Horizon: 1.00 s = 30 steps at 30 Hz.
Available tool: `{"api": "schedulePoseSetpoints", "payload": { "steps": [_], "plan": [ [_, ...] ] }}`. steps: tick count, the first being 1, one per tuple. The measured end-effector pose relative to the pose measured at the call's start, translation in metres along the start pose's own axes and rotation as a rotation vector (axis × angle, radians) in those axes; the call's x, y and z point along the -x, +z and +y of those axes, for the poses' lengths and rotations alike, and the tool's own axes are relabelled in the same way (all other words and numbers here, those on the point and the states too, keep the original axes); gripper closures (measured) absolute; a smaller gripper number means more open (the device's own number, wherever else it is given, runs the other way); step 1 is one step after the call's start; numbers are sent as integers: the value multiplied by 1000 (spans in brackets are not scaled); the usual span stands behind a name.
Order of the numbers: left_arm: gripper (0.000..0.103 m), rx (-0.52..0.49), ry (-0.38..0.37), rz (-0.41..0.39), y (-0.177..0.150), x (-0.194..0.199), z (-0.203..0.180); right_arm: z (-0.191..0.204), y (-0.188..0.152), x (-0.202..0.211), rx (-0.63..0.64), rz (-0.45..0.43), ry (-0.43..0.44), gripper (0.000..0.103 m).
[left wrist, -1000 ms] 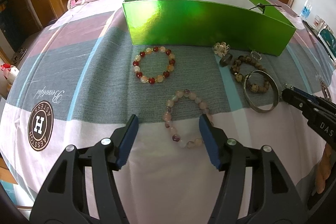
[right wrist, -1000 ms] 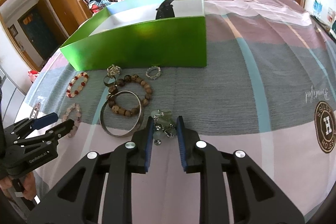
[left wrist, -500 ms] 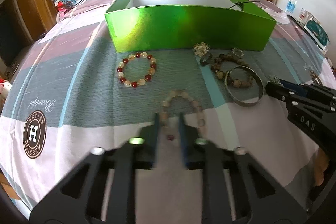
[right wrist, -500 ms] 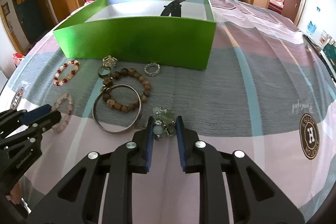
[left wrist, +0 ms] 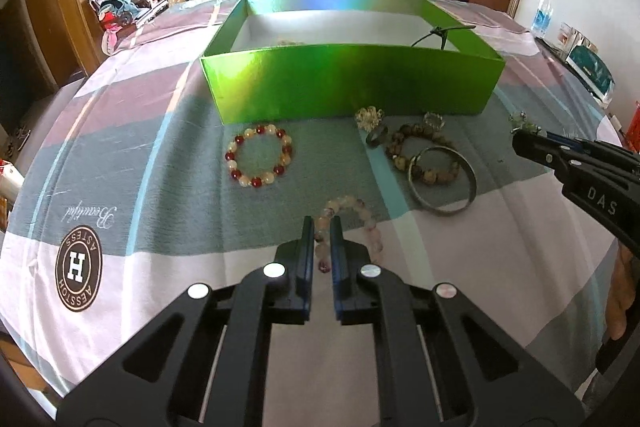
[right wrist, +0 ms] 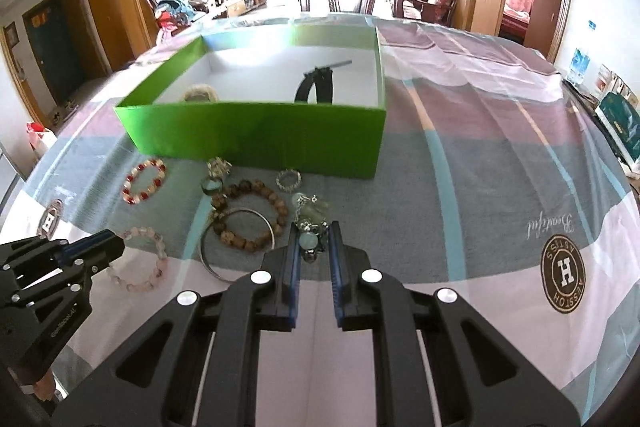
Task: Organize jewelry
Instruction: 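Close the left gripper on the pink bead bracelet while the right gripper grasps the jade charm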
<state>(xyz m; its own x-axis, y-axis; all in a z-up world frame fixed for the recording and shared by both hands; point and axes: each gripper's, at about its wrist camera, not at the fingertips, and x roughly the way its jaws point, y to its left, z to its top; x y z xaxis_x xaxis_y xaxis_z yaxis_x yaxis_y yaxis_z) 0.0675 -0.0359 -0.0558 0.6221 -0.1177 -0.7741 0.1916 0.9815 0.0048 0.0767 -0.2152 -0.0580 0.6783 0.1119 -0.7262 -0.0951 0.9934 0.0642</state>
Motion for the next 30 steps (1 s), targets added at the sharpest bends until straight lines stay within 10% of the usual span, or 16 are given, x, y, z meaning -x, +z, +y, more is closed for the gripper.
{"api": "schedulePoseSetpoints", "payload": {
  "steps": [30],
  "plan": [
    [95, 7, 10, 25, 3, -5, -1, 0, -6, -10, 10, 33, 24, 89]
  ]
}}
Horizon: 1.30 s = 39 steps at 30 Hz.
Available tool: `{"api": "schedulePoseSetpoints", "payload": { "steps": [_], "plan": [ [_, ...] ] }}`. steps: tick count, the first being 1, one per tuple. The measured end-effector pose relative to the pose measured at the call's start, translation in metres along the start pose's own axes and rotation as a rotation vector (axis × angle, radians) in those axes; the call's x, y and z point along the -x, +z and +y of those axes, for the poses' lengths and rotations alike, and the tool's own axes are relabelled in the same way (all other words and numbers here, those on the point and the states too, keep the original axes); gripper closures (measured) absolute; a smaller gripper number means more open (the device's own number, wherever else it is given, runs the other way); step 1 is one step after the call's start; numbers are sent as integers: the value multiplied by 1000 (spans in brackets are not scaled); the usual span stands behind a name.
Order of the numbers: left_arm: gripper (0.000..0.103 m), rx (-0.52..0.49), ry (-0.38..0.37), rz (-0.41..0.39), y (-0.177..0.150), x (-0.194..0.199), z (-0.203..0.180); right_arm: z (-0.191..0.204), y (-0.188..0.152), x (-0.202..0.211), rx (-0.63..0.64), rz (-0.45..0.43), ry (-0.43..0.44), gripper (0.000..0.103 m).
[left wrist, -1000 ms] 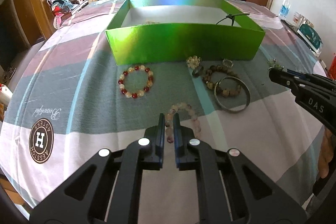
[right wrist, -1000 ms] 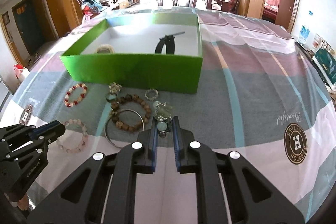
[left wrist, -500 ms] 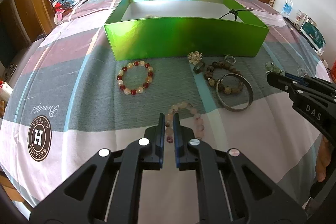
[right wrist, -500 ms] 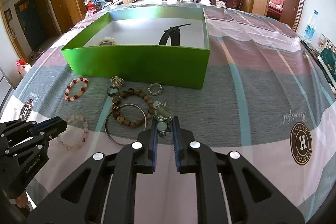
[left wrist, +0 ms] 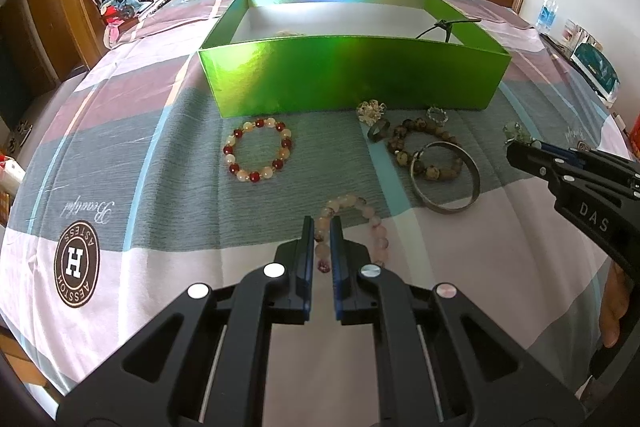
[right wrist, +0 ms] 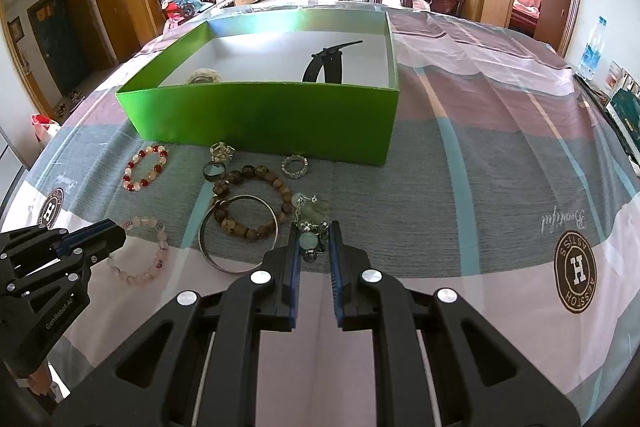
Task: Organize jewelry
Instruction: 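Lift both items over the green box and open both grippers to release them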
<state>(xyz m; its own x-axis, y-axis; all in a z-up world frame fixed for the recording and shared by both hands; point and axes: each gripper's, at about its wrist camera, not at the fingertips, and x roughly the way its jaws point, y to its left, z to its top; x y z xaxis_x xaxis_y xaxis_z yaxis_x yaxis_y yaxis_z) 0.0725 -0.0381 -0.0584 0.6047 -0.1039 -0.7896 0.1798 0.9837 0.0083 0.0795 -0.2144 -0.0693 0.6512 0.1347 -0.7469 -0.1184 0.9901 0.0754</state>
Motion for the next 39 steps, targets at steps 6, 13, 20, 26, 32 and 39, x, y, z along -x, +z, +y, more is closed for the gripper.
{"api": "schedulePoseSetpoints", "payload": {
  "steps": [6, 13, 20, 26, 32, 39],
  "plan": [
    [95, 0, -20, -34, 14, 13, 6, -2, 18, 14, -8, -40, 35, 89],
    [95, -20, -18, -217, 88, 58, 24, -4, 87, 54, 1, -218, 99, 89],
    [95, -33, -18, -186, 167, 11, 26, 6, 131, -11, -18, -94, 126, 89],
    [94, 24, -46, -76, 174, -47, 33, 18, 131, -55, 4, -53, 63, 85],
    [71, 17, -33, -132, 155, -24, 40, 9, 119, -24, -20, -88, 110, 56],
    [70, 111, 81, -78, 95, -3, 74, 20, 77, -11, 67, 27, 144, 67]
  ]
}}
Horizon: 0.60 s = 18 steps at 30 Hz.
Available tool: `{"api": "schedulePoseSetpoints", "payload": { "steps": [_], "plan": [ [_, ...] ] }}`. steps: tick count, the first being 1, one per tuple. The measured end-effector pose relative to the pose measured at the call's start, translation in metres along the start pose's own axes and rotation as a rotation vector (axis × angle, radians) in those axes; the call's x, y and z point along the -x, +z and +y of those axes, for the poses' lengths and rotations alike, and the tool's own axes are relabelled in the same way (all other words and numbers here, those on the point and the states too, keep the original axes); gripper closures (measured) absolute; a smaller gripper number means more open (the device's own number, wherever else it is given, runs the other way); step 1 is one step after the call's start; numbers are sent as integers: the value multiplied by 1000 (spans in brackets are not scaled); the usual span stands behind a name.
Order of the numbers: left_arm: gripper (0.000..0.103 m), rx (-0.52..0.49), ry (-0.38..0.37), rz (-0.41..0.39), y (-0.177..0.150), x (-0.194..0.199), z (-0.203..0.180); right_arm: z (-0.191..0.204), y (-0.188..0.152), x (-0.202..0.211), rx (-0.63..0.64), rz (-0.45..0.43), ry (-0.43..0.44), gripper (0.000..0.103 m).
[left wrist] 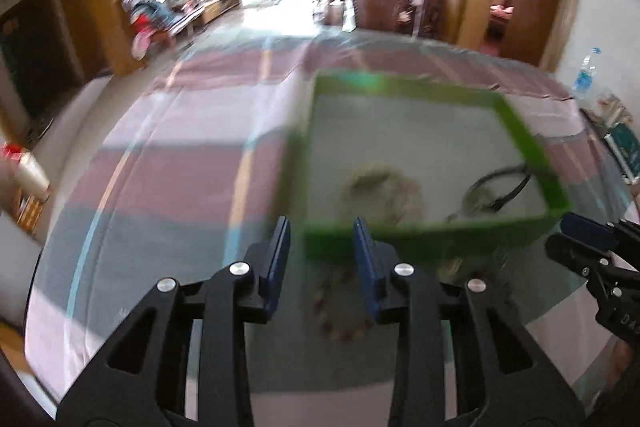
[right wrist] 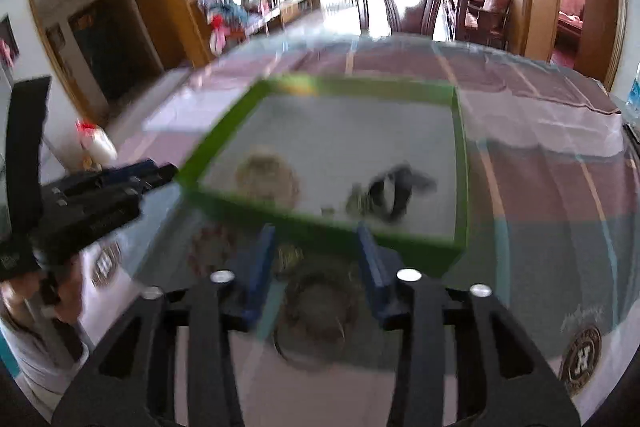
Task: Organize jewelry
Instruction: 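Lift both items over the green box and open both grippers to release them, then move the left gripper to the red-and-white bead bracelet while the right gripper approaches the brown wooden bead bracelet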
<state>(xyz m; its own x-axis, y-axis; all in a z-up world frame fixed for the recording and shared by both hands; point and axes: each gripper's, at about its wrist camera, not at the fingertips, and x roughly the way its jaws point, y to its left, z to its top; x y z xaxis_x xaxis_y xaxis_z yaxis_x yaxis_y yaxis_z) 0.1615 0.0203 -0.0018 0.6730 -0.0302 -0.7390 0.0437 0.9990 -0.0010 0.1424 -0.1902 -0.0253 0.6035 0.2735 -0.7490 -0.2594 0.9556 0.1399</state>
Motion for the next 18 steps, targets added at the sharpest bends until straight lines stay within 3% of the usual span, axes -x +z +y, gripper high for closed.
{"api": "schedulePoseSetpoints", "payload": {
  "steps": [3, 9, 14, 18],
  "plan": [
    [70, 16, 19, 49, -22, -11, 7, 2, -16, -23, 16, 67, -99, 69],
    [69, 23, 18, 126, -40, -36, 8, -4, -40, -41, 1, 146, -122, 70],
    [65, 9, 16, 149, -47, -45, 2, 1, -57, -36, 61, 187, -106, 70],
    [62, 6, 17, 152, -50, -46, 1, 4, -74, -29, 101, 269, -15, 69]
  ]
}}
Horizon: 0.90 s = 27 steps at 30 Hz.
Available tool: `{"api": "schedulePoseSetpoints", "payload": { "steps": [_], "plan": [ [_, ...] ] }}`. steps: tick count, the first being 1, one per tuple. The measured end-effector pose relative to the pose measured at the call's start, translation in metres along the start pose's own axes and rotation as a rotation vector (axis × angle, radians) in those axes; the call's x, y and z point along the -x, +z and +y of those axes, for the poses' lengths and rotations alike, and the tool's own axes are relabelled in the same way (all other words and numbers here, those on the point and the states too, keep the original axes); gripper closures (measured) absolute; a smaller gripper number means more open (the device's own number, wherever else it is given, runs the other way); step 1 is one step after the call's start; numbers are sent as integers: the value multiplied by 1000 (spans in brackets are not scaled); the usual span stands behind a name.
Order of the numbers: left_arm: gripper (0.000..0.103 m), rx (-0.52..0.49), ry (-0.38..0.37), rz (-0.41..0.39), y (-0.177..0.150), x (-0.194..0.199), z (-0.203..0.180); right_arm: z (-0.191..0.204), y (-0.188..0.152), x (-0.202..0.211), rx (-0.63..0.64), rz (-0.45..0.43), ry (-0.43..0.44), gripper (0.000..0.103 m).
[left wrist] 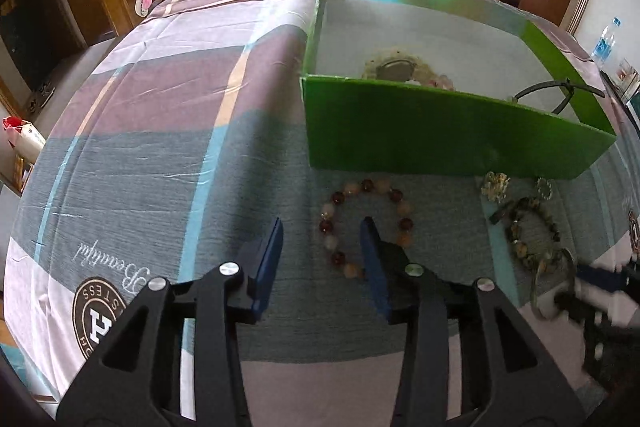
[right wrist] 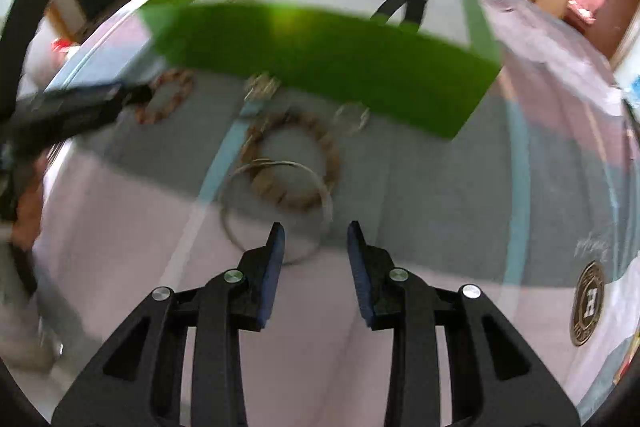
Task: Organize jewelry
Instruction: 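Move the left gripper to the red-and-white bead bracelet while the right gripper approaches the brown wooden bead bracelet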
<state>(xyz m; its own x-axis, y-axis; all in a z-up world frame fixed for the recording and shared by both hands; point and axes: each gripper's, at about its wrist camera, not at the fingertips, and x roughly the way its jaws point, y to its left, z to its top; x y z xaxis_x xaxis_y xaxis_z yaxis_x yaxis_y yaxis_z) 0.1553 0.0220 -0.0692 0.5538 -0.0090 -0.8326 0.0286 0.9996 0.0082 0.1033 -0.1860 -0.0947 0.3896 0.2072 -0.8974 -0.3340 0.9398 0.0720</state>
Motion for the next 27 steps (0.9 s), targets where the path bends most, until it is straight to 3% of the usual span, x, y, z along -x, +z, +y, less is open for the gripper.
{"api": "schedulePoseSetpoints", "payload": {
  "steps": [2, 5, 9, 12, 16, 22, 27],
  "plan": [
    [62, -1, 1, 5, -1, -2, 0, 3, -3, 4, 21, 11, 40, 69],
    [62, -3, 8, 14, -1, -5, -3, -4, 6, 18, -18, -57, 46, 69],
    [61, -15, 14, 9, -4, -4, -8, -11, 27, 21, -67, -152, -45, 69],
    [59, -19, 1, 6, -9, -2, -11, -9, 37, 2, -90, -154, -164, 69],
    [59, -17, -16, 9, -16, 2, -9, -9, 40, -20, -85, -103, -140, 69],
    [54, -26, -75, 24, -30, 13, -11, -9, 31, -21, -96, -107, -115, 69],
    [54, -24, -44, 16, -30, 12, -16, -6, 32, -22, -102, -130, -114, 69]
  ]
}}
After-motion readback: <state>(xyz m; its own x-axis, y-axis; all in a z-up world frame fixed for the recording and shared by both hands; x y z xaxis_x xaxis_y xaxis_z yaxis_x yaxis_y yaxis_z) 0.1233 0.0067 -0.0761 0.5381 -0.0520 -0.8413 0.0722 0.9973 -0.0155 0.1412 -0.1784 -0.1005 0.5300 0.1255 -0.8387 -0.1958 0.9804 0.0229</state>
